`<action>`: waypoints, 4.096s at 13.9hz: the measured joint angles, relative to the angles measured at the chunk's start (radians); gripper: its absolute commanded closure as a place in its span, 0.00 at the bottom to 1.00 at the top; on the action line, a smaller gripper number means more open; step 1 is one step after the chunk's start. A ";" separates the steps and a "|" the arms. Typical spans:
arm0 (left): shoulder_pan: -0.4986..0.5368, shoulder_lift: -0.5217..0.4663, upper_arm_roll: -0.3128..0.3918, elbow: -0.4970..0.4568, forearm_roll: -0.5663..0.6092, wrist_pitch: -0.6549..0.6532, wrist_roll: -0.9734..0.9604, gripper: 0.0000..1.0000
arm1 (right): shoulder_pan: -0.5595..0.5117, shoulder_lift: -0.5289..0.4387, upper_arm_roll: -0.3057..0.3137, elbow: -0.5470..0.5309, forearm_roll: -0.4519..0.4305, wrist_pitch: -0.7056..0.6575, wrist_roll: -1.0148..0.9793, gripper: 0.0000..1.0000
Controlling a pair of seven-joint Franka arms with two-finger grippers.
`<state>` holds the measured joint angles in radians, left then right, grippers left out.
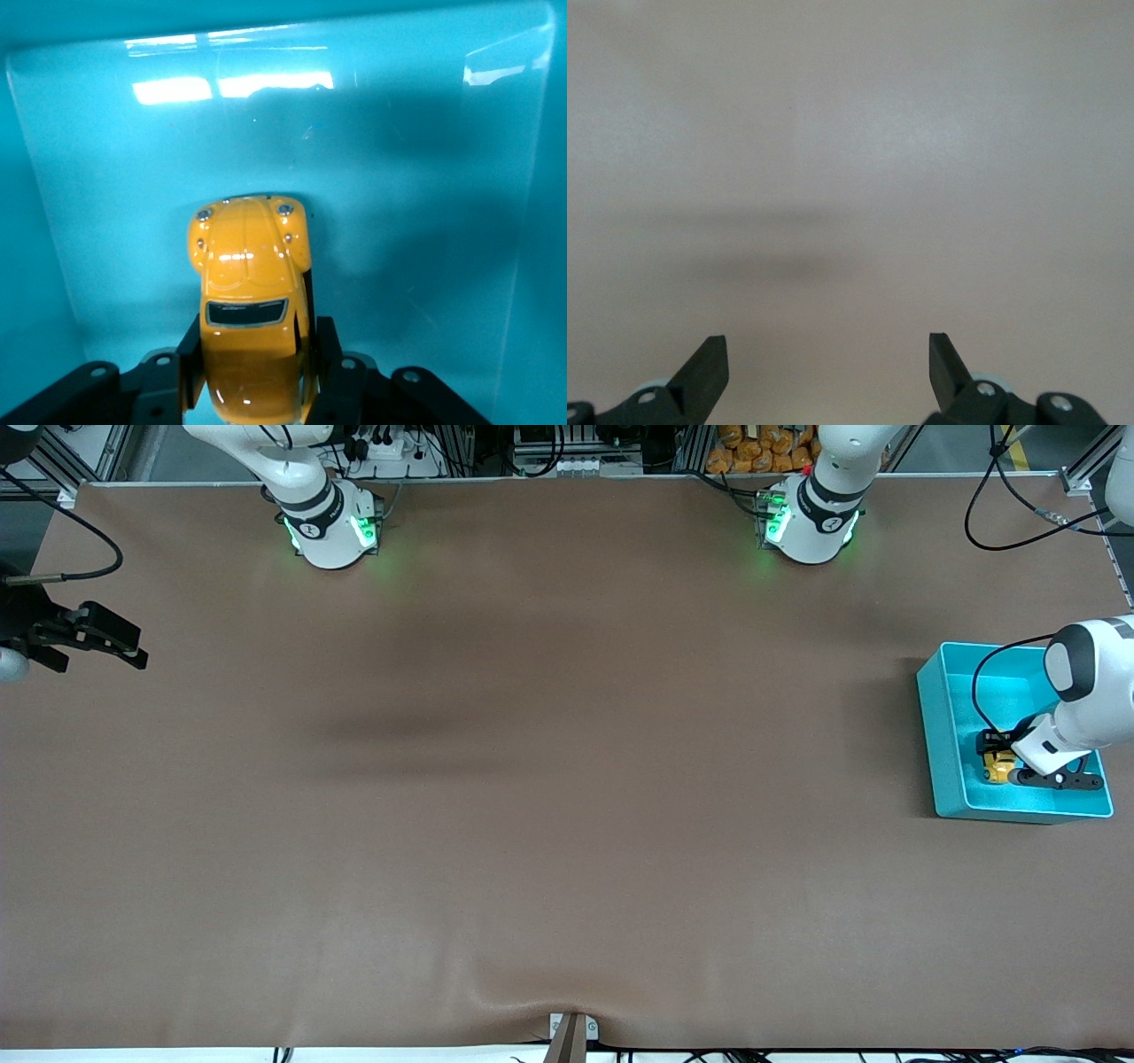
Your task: Wind and store yellow beetle car
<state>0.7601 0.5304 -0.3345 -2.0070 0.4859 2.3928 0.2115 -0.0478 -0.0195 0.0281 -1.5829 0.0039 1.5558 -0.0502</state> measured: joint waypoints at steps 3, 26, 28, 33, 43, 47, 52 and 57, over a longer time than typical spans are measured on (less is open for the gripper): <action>0.000 -0.004 -0.009 0.018 0.001 0.003 0.000 0.00 | 0.000 0.000 0.000 0.000 0.000 -0.001 0.000 0.00; -0.577 -0.491 0.070 0.251 -0.344 -0.590 -0.225 0.00 | -0.001 0.001 0.001 0.005 0.000 -0.001 0.000 0.00; -0.677 -0.525 0.158 0.290 -0.385 -0.680 -0.229 0.00 | -0.001 0.001 0.001 0.006 0.000 -0.001 0.000 0.00; -0.749 -0.581 0.217 0.340 -0.423 -0.807 -0.254 0.00 | -0.001 0.001 0.001 0.006 0.000 -0.001 0.000 0.00; -0.800 -0.602 0.261 0.419 -0.473 -0.913 -0.212 0.00 | -0.001 0.001 0.001 0.006 0.000 -0.001 0.000 0.00; -0.800 -0.602 0.274 0.454 -0.511 -0.916 -0.212 0.00 | -0.001 0.001 0.001 0.006 0.000 -0.001 0.000 0.00; -0.804 -0.601 0.271 0.454 -0.513 -0.916 -0.212 0.00 | -0.002 0.003 0.000 0.006 0.000 -0.001 0.000 0.00; -0.804 -0.601 0.276 0.454 -0.513 -0.914 -0.211 0.00 | -0.003 0.004 0.002 0.006 0.000 -0.001 0.000 0.00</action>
<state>-0.0442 -0.0703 -0.0590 -1.5528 -0.0270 1.4791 0.0001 -0.0503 -0.0159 0.0303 -1.5770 0.0034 1.5547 -0.0502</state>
